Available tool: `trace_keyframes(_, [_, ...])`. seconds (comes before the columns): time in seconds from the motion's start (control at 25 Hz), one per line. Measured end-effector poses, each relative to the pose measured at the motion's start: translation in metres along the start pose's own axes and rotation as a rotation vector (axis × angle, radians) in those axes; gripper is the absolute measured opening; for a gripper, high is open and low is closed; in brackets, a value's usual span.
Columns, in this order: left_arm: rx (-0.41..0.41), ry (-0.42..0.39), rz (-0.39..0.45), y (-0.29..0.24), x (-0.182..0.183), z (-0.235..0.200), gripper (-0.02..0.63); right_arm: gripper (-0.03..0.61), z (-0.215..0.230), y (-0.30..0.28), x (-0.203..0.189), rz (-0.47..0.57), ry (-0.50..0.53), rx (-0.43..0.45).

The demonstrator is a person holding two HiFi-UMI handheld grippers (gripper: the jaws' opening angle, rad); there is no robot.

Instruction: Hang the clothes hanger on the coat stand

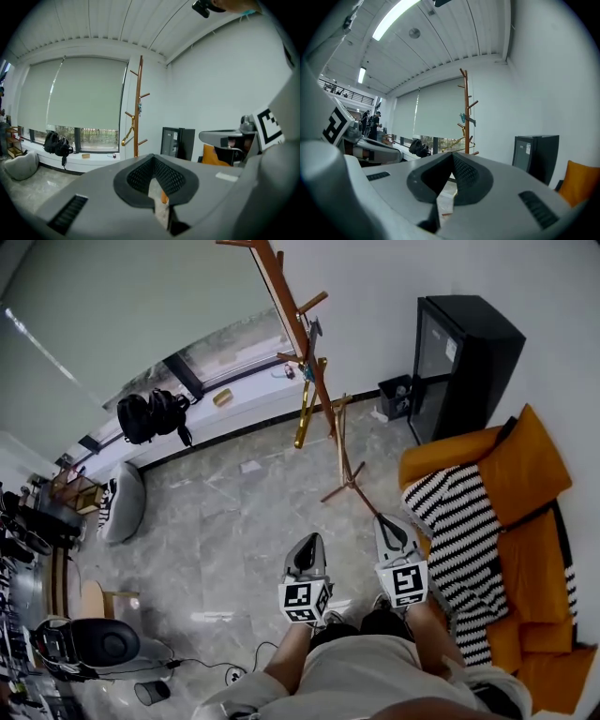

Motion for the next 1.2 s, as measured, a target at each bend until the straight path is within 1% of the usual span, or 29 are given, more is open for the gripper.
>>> trace_keyframes(0.12, [-0.009,-0.008,0.049,0.003,0.022,-0.004,0.009,0.005,-0.008,-0.002,0.014,0.034,0.006,-0.016])
trace_keyframes(0.24, [-0.015,-0.017,0.076,0.011,0.036,-0.010,0.009,0.005,-0.021,-0.002,0.032,0.074,-0.029,-0.030])
trace_keyframes(0.4, [-0.034,-0.019,0.112,0.013,0.052,-0.014,0.009,0.005,-0.029,-0.006,0.057,0.100,0.025,-0.047])
trace_keyframes(0.52, [-0.047,-0.012,0.114,0.018,0.060,-0.019,0.009,0.005,-0.034,-0.006,0.067,0.118,0.044,-0.059])
trace_keyframes(0.64, [-0.053,-0.020,0.147,0.018,0.066,-0.025,0.009,0.005,-0.040,-0.009,0.079,0.127,0.056,-0.059])
trace_keyframes(0.8, [-0.060,-0.001,0.128,0.021,0.068,-0.026,0.009,0.005,-0.043,-0.009,0.085,0.131,0.069,-0.063])
trace_keyframes(0.88, [-0.065,0.002,0.137,0.021,0.069,-0.026,0.009,0.005,-0.045,-0.009,0.086,0.130,0.073,-0.064])
trace_keyframes(1.0, [-0.075,-0.009,0.165,0.017,0.071,-0.025,0.009,0.005,-0.049,-0.009,0.087,0.124,0.081,-0.066])
trace_keyframes(1.2, [-0.098,-0.023,0.163,0.015,0.070,-0.018,0.009,0.005,-0.045,-0.007,0.087,0.137,0.094,-0.079])
Point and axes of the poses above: the fingertips, and each gripper's own axes: y backward along the fingers, z to its right, x out of its top, the point moved 3 cm from there along y, backward along the fingers, and after that the axes turned 9 degrees about z, right-handed, at the moved point
